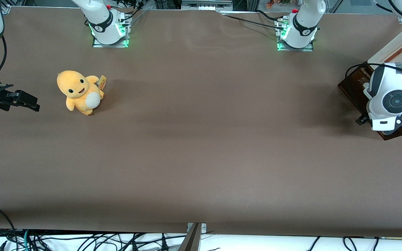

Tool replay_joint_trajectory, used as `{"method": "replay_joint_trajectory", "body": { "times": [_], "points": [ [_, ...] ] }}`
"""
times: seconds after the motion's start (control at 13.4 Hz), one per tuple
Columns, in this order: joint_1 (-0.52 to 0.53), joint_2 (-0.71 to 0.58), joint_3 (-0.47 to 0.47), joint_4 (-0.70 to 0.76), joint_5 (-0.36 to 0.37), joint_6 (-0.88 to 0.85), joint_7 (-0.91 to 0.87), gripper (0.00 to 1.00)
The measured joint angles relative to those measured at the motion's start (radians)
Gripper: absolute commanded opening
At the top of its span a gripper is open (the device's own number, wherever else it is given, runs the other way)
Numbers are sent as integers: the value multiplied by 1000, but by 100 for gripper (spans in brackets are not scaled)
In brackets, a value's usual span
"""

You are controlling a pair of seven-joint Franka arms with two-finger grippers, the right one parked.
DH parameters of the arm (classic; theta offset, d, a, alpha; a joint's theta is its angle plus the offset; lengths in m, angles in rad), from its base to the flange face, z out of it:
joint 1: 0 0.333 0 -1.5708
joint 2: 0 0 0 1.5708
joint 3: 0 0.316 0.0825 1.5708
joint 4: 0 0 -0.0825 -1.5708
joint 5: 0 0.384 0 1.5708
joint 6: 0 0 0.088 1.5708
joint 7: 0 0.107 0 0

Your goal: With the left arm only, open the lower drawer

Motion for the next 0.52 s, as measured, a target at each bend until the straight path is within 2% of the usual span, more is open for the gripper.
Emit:
{"method": "replay_joint_trajectory", "body": {
  "times": [0.52],
  "points": [
    [-43, 13, -7, 34, -32, -2, -33, 100]
  ]
}}
